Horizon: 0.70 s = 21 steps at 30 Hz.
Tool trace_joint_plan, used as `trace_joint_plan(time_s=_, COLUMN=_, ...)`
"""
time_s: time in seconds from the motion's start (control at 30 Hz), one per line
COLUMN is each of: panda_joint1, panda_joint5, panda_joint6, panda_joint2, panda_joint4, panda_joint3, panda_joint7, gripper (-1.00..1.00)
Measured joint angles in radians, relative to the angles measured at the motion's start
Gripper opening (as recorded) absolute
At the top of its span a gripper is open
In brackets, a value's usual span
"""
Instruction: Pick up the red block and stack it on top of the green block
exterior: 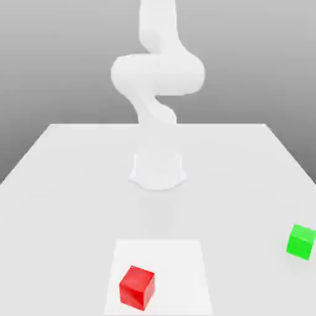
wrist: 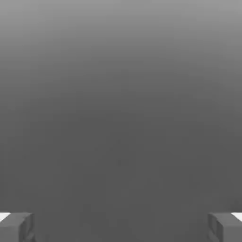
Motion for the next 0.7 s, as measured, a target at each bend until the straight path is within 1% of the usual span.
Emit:
trace_joint_plan(time_s=0.03, panda_joint1=0.0, panda_joint5=0.0, panda_joint6=0.0, panda_joint2=0.0, panda_joint4=0.0, panda_joint3=0.0, panda_joint7=0.0, gripper=0.0)
trace_joint_plan(time_s=0.07, panda_joint1=-0.025, panda_joint5=0.013, panda_joint6=0.017, panda_joint2=0.042, panda_joint4=-0.01, panda_joint3=0.017, panda_joint7=0.073, gripper=0.0)
trace_joint_plan(time_s=0.17, panda_joint1=-0.025, panda_joint5=0.013, panda_joint6=0.017, panda_joint2=0.042, panda_joint4=-0.01, panda_joint3=0.017, panda_joint7=0.073, gripper=0.0)
trace_joint_plan(time_s=0.2, panda_joint1=-0.053, panda_joint5=0.024, panda_joint6=0.036, panda_joint2=0.084, panda_joint4=-0.022, panda_joint3=0.037, panda_joint7=0.15, gripper=0.0)
trace_joint_plan(time_s=0.3, panda_joint1=-0.053, panda_joint5=0.024, panda_joint6=0.036, panda_joint2=0.084, panda_joint4=-0.022, panda_joint3=0.037, panda_joint7=0.15, gripper=0.0)
trace_joint_plan(time_s=0.5, panda_joint1=-0.19, panda_joint5=0.058, panda_joint6=0.139, panda_joint2=0.333, panda_joint4=-0.079, panda_joint3=0.152, panda_joint7=0.614, gripper=0.0)
trace_joint_plan(time_s=0.7, panda_joint1=-0.256, panda_joint5=0.046, panda_joint6=0.198, panda_joint2=0.478, panda_joint4=-0.111, panda_joint3=0.212, panda_joint7=0.902, gripper=0.0)
